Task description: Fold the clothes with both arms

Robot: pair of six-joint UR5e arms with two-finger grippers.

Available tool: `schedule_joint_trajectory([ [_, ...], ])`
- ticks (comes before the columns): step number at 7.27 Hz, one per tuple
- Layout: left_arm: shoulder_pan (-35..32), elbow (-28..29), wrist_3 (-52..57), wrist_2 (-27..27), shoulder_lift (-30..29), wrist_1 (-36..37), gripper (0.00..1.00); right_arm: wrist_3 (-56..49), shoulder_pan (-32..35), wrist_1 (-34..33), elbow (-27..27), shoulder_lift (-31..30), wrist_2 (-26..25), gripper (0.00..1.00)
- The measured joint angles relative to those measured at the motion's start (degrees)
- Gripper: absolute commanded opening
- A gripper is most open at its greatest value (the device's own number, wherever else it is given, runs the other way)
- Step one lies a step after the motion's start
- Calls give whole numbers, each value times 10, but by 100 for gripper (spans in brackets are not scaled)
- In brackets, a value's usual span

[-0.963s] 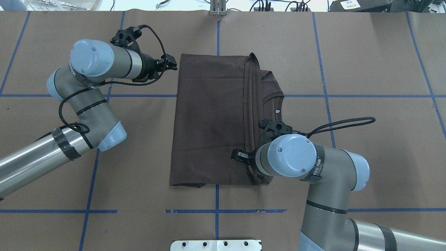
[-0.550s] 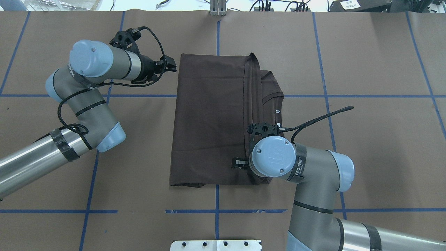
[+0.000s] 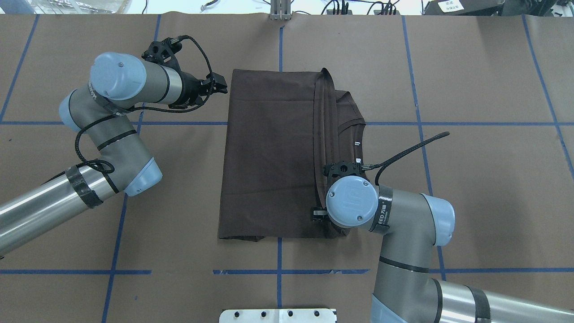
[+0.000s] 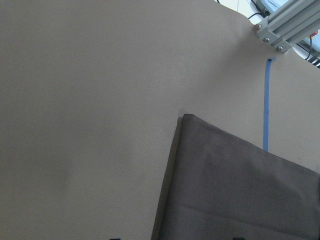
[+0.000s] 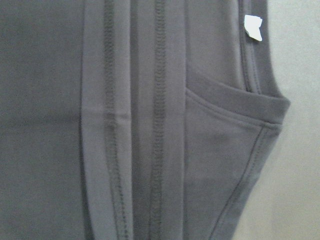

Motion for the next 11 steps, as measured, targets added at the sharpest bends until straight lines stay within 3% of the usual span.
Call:
schedule_joint_trajectory([
  [4, 0, -3, -2, -1, 0, 2, 79, -2, 10, 2, 57, -55, 0, 96],
  [6, 0, -4, -2, 0, 0, 2, 78, 119, 5, 7, 60, -35, -2, 68],
  [7, 0, -4, -2, 0, 0, 1, 78, 201, -3, 25, 59, -30, -3, 59],
  [9, 0, -4, -1, 0, 0, 0, 78, 353, -21, 84, 58, -42, -23, 58],
  [11, 0, -4, -1, -1, 0, 0, 78, 428, -39, 100, 53, -48, -51, 58],
])
